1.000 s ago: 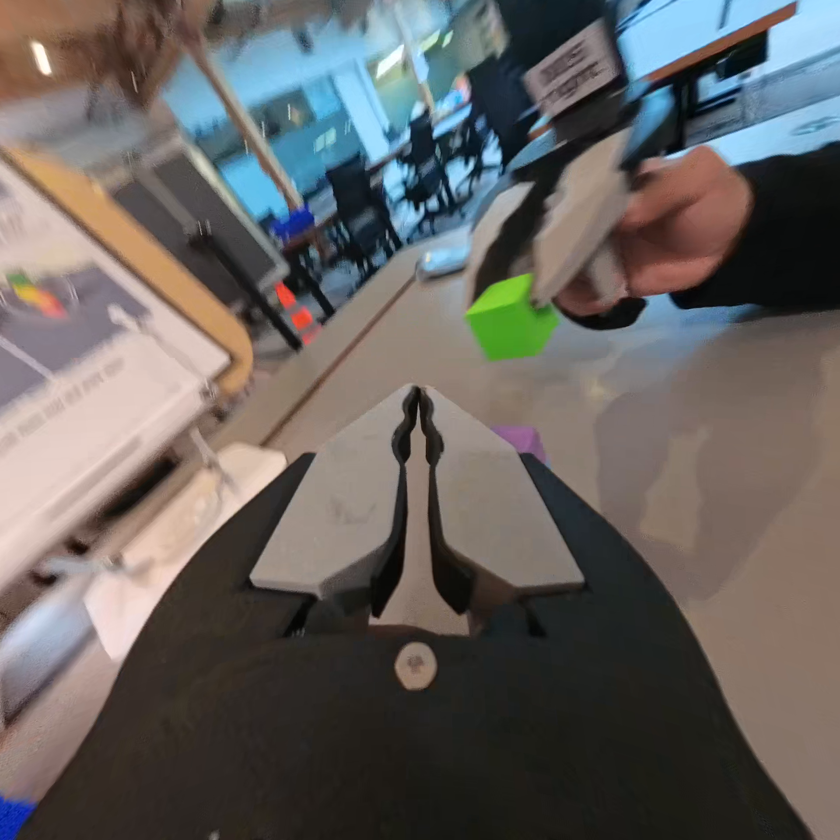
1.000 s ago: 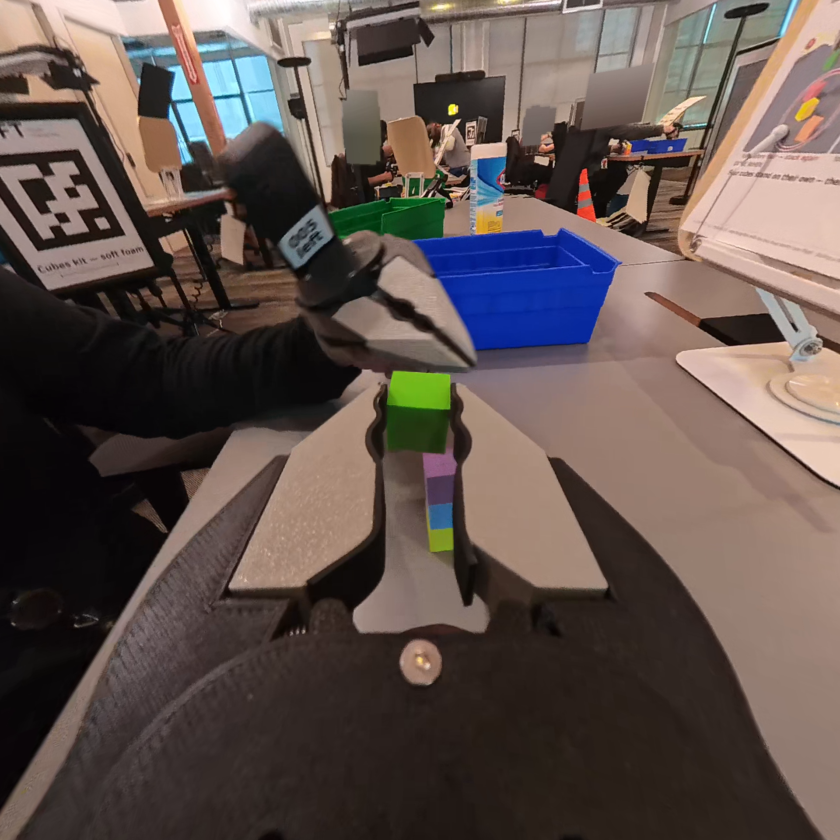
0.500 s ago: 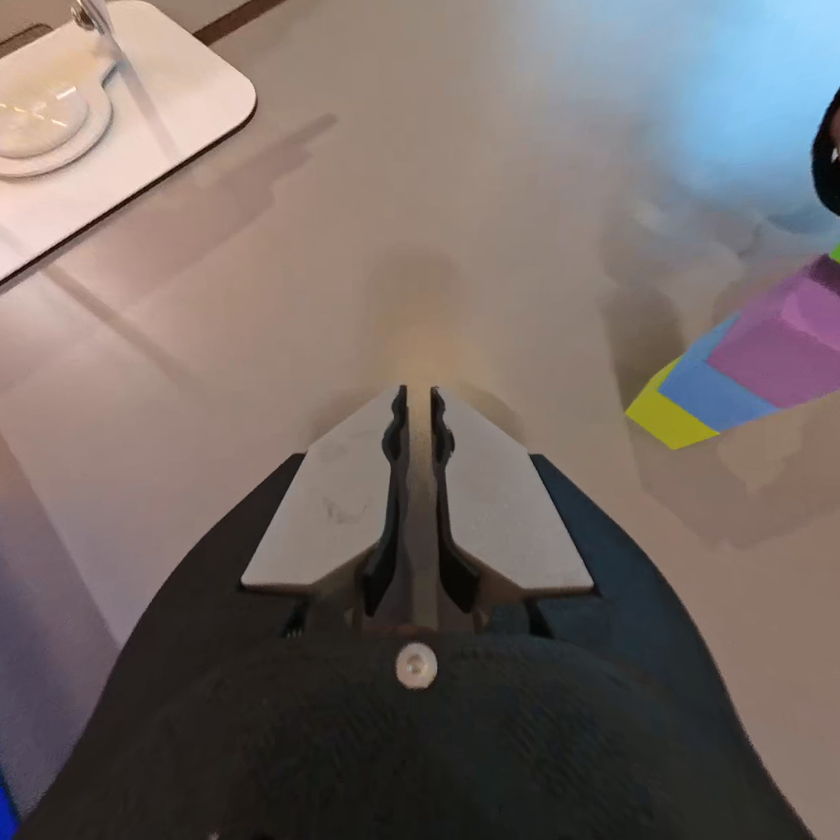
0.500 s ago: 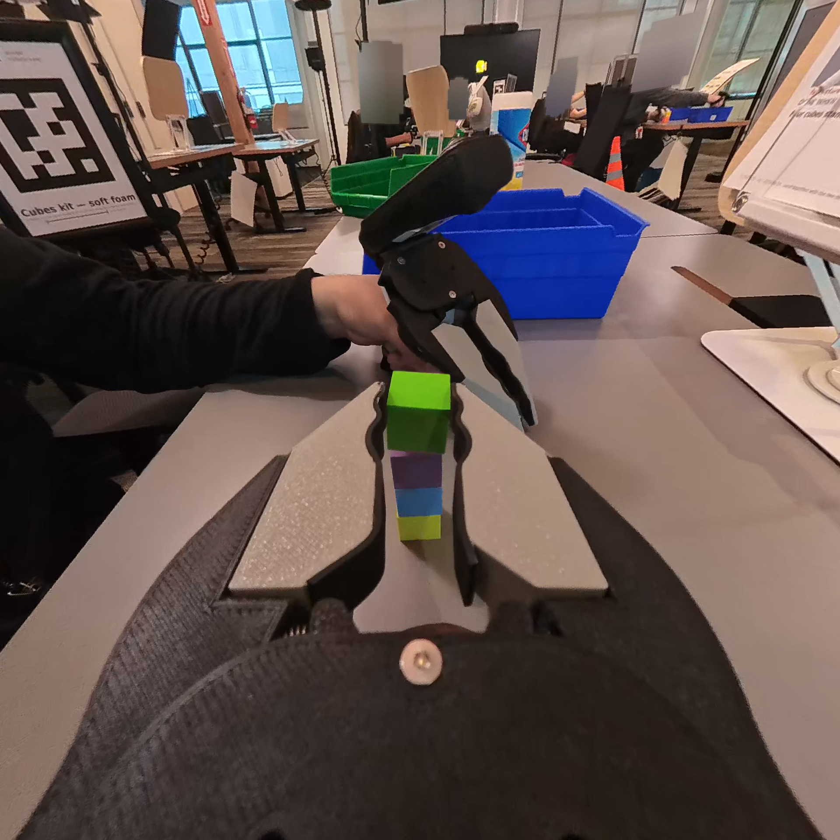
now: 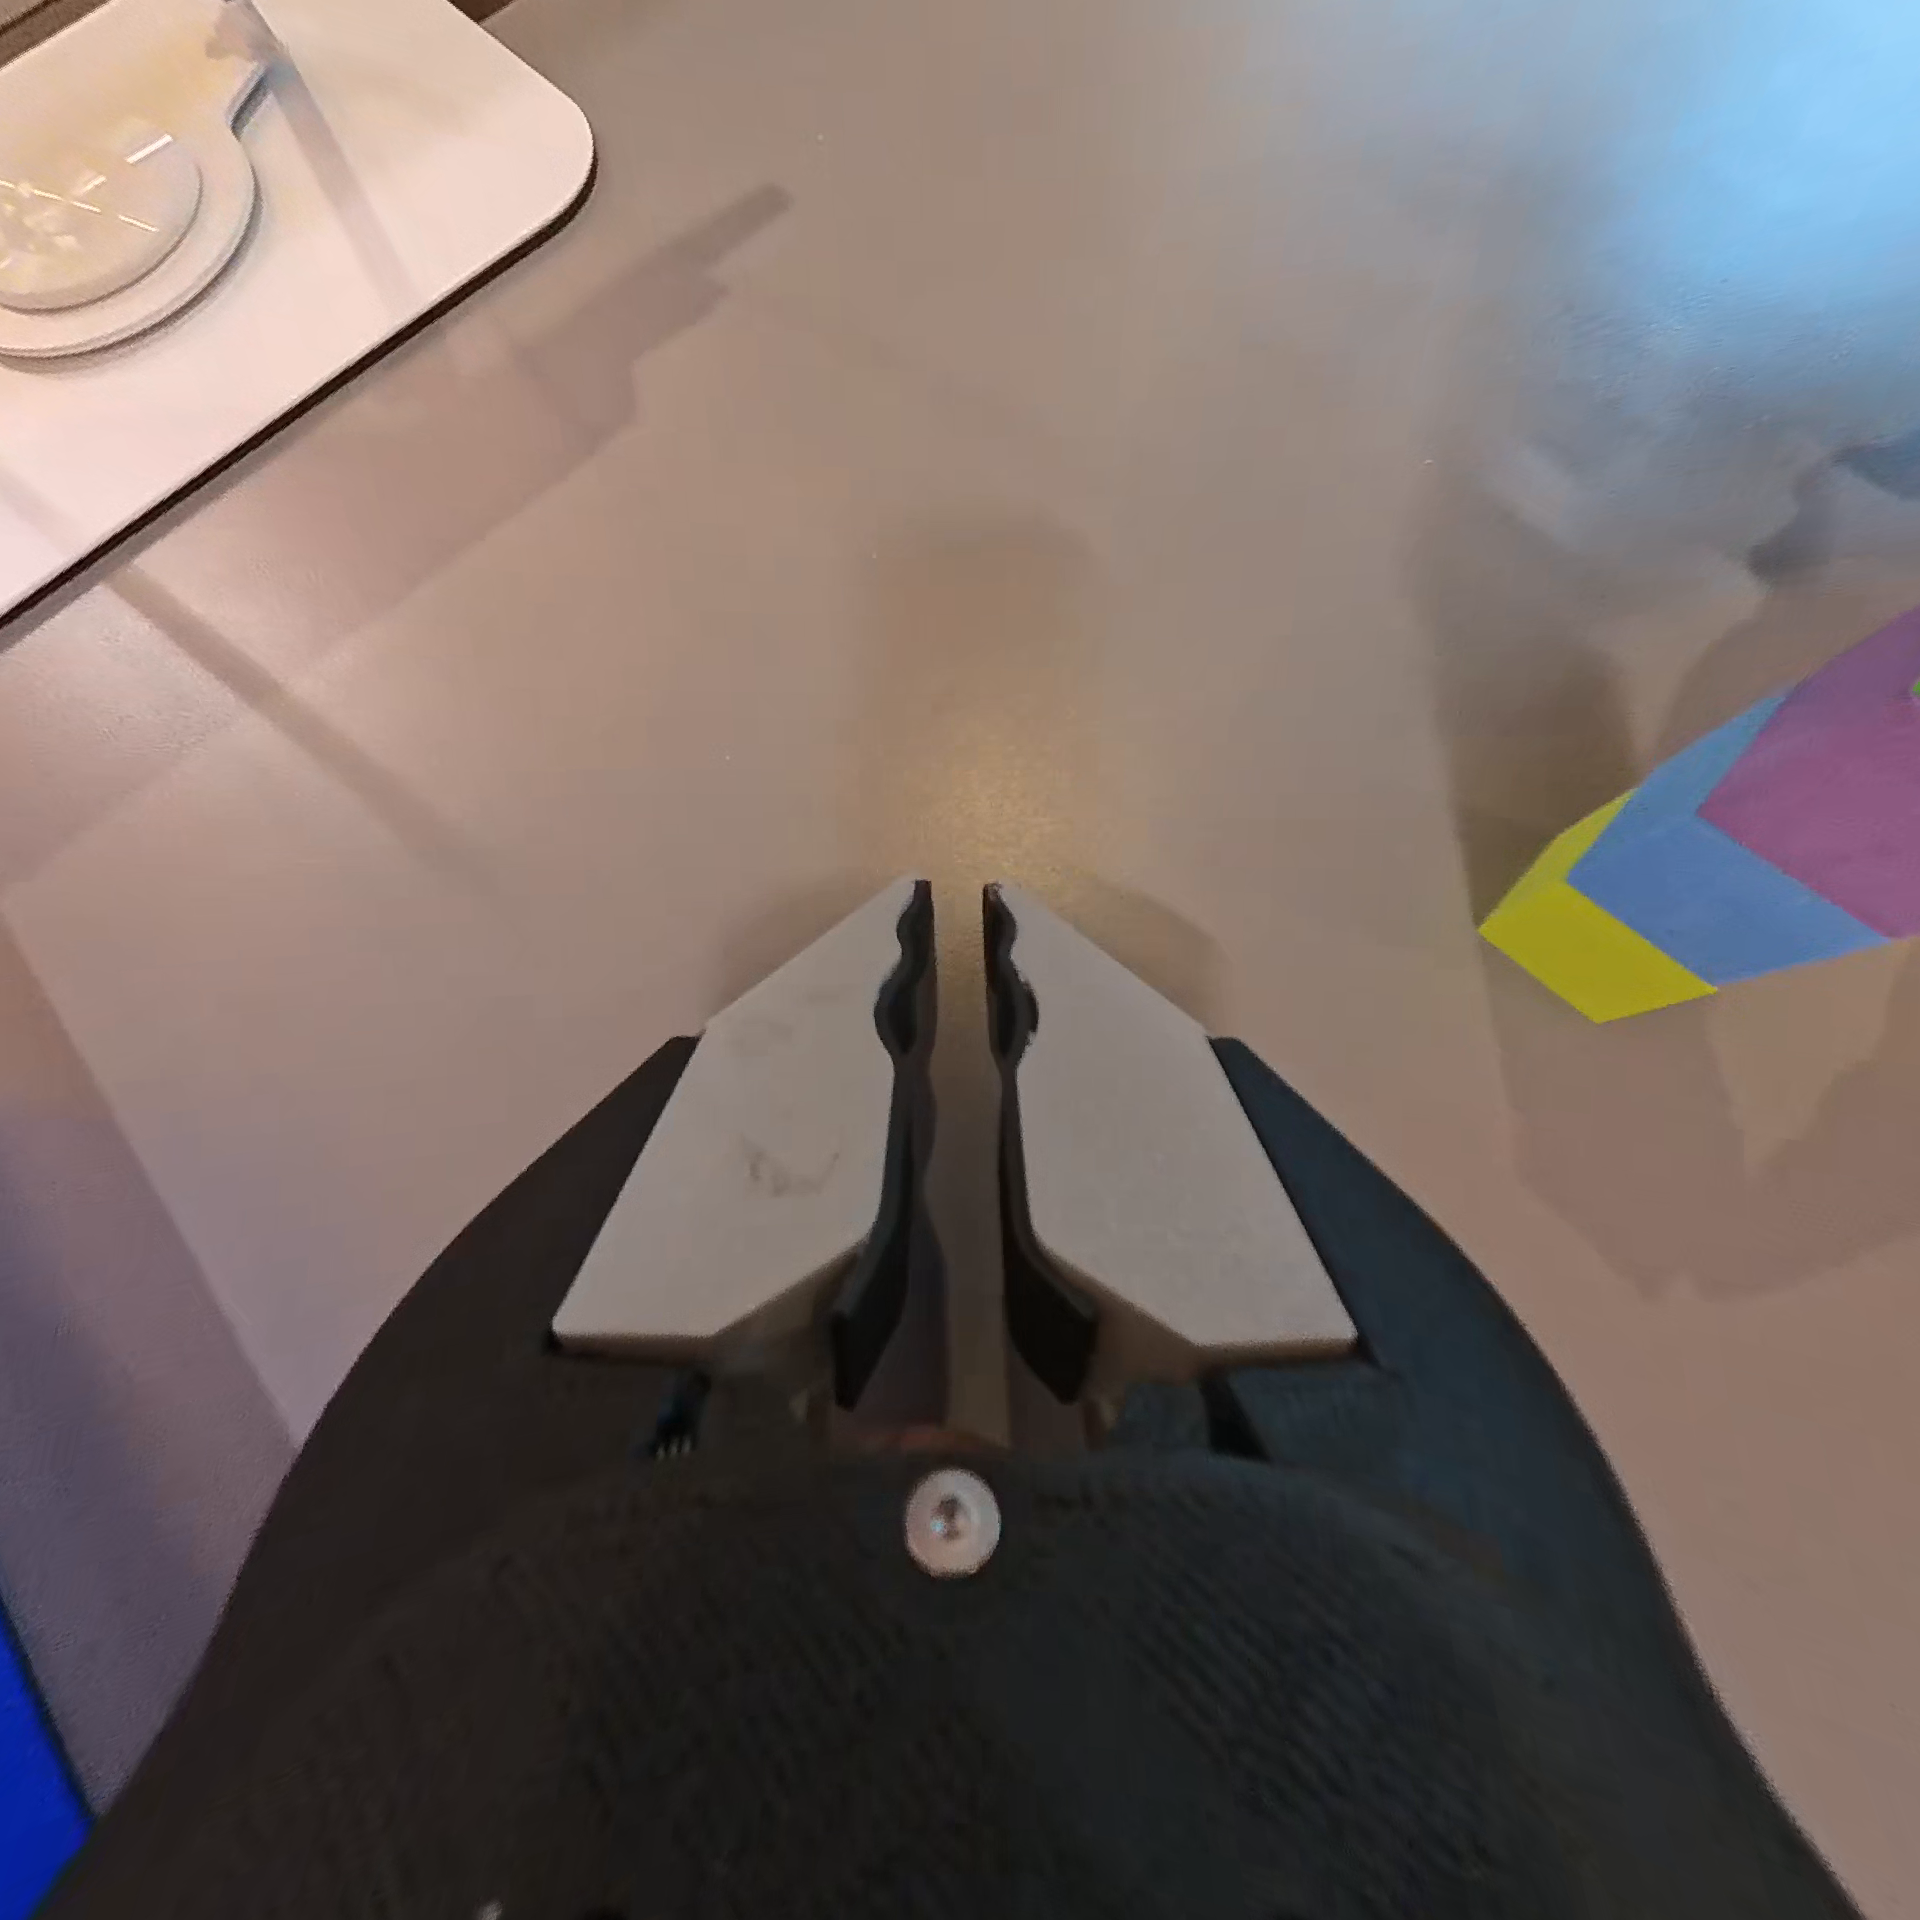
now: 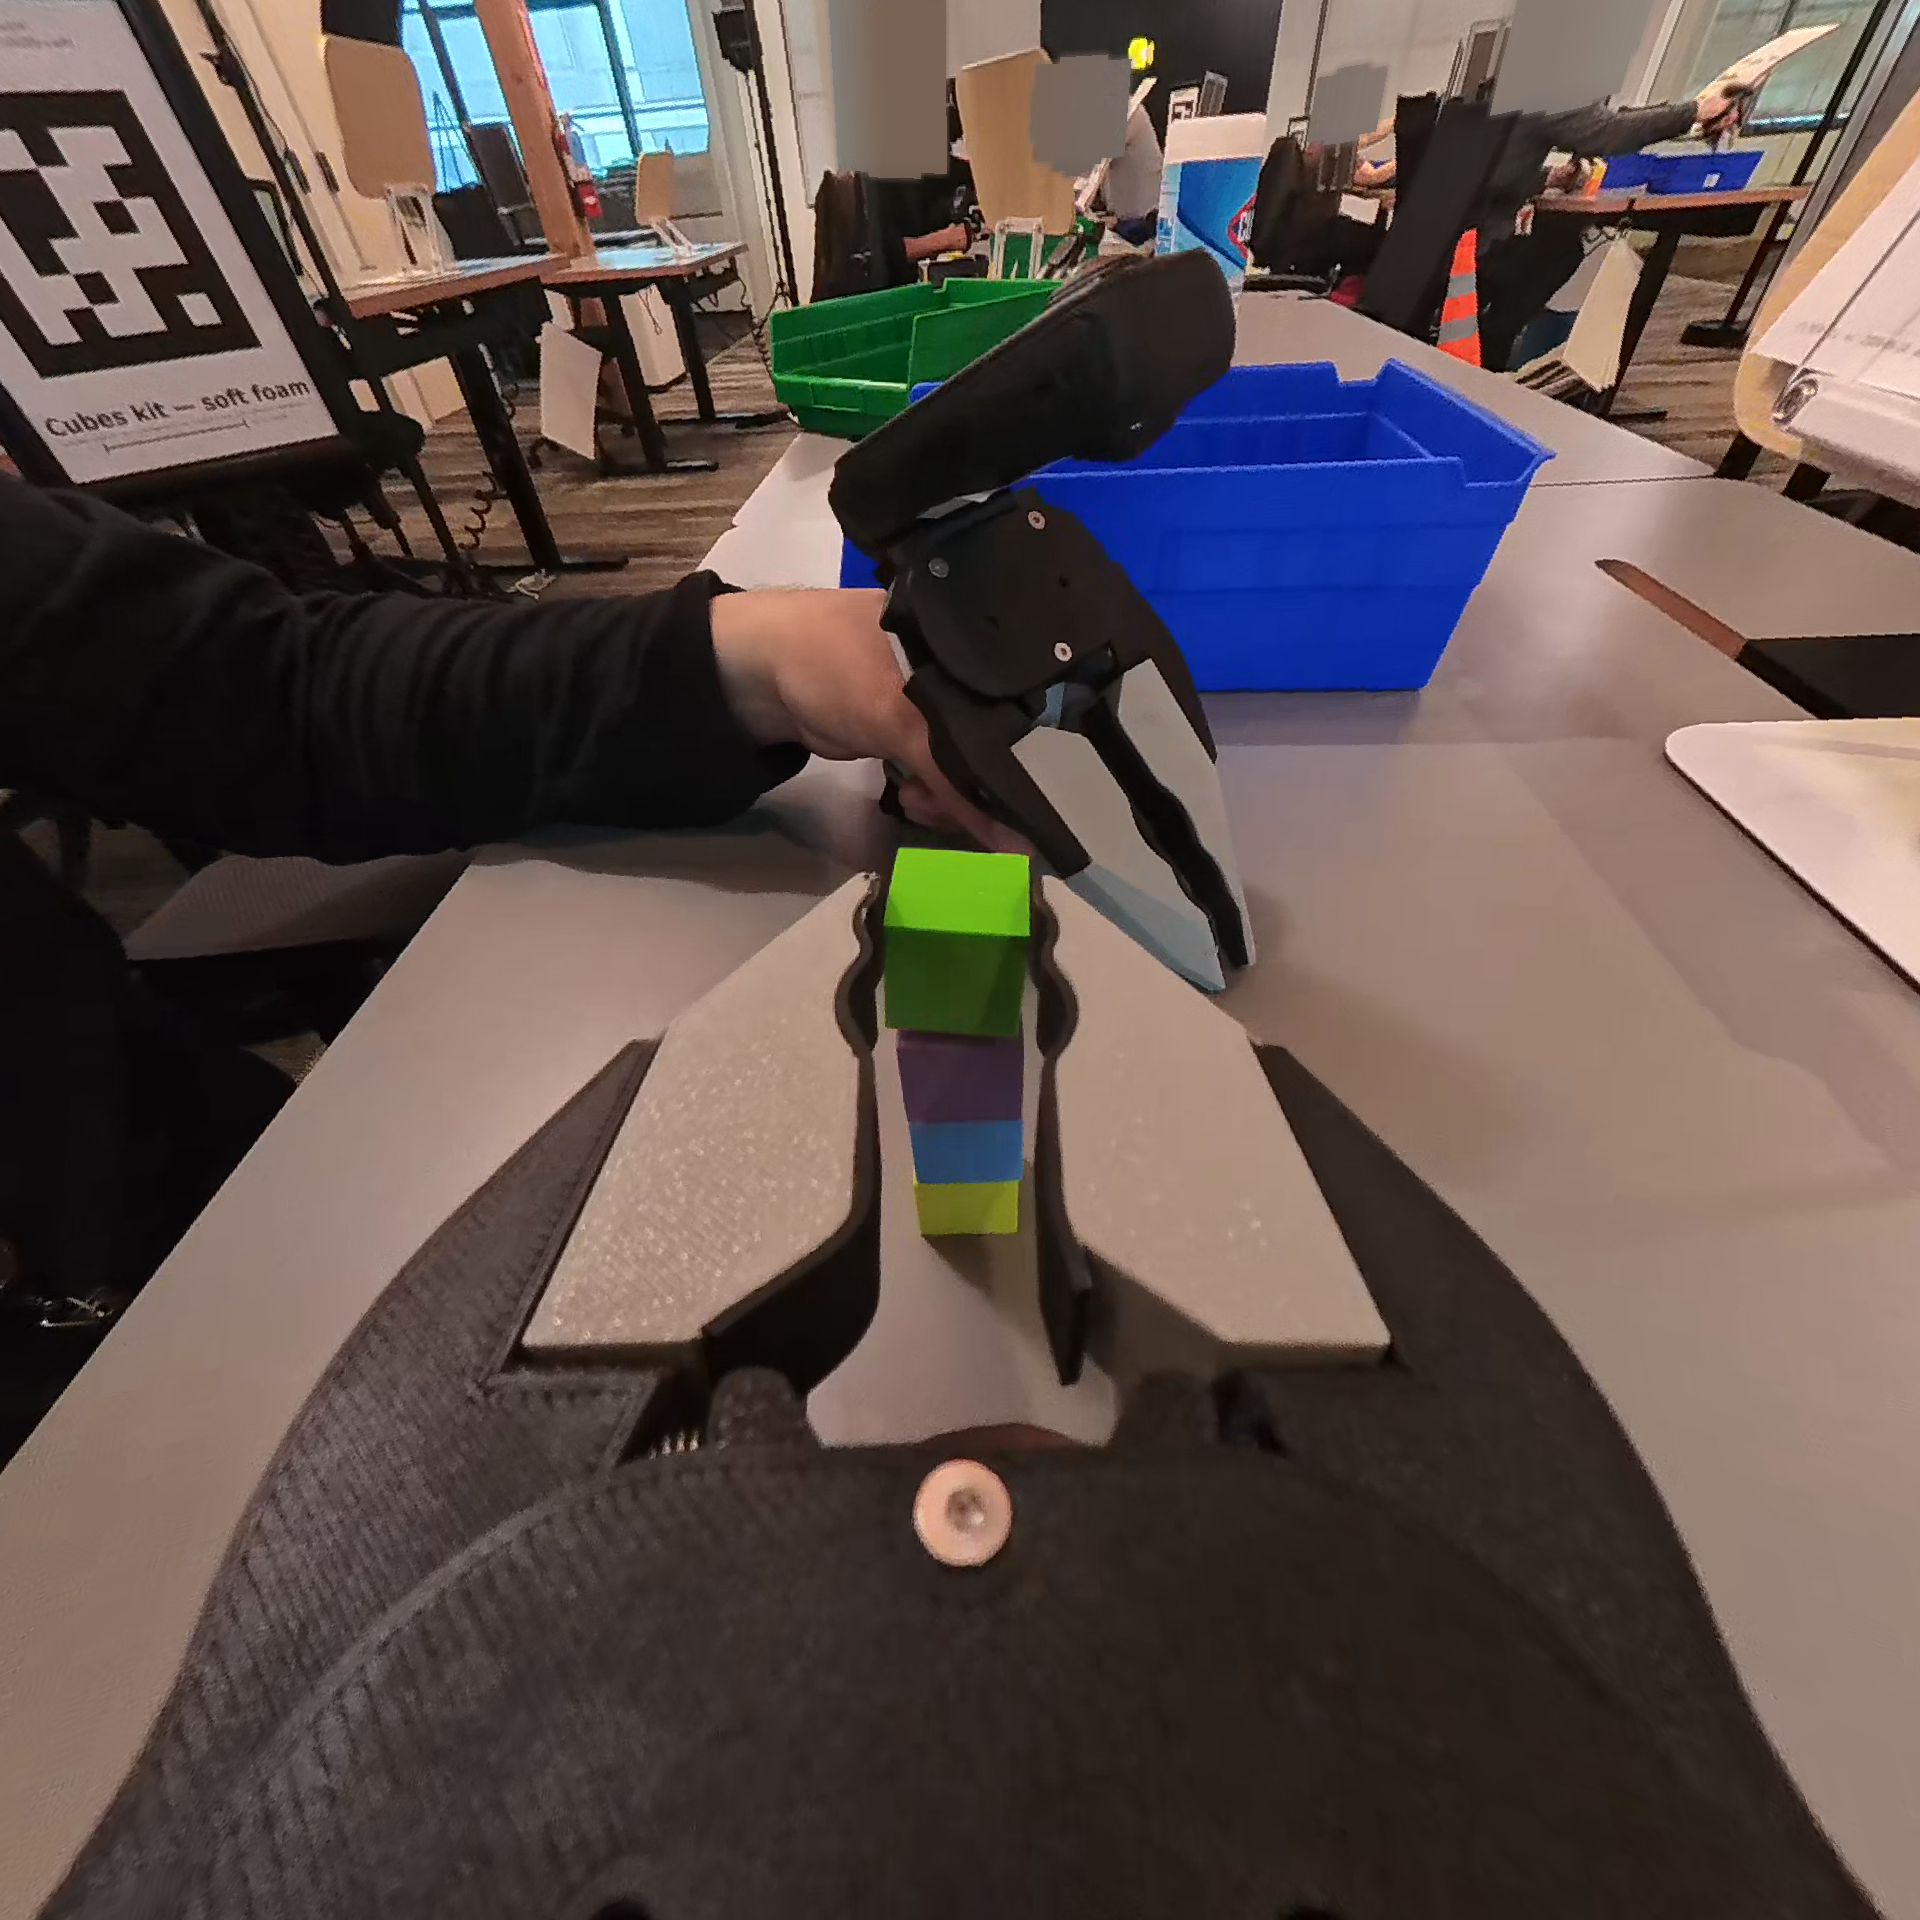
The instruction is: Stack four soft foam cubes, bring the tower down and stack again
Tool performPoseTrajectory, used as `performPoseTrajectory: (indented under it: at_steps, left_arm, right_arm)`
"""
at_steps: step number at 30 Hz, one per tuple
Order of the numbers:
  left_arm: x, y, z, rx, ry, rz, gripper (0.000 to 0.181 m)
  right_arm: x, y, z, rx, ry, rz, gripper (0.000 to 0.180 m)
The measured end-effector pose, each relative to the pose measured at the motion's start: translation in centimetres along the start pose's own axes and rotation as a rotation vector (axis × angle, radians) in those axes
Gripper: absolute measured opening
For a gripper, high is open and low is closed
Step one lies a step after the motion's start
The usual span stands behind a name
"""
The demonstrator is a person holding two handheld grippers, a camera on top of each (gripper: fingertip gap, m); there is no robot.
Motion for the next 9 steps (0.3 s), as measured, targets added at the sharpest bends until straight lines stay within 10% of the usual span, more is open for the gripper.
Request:
performPoseTrajectory:
  at_steps: [9]
  left_arm:
    - [-0.13,0.3,0.07,-0.06,-0.01,0.013,0.001]
  right_arm:
    - [0.05,0.05,-0.28,0.008,-0.019,-0.005,0.024]
Point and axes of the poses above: each gripper's, where its closed fingertips meet, z out along the fingers, x out of its underside, y = z × x across the jaws, the point moved 7 cm from there along -z, back along the fingers, and after that the axes turned 12 degrees about -x, right-handed, at the moved point
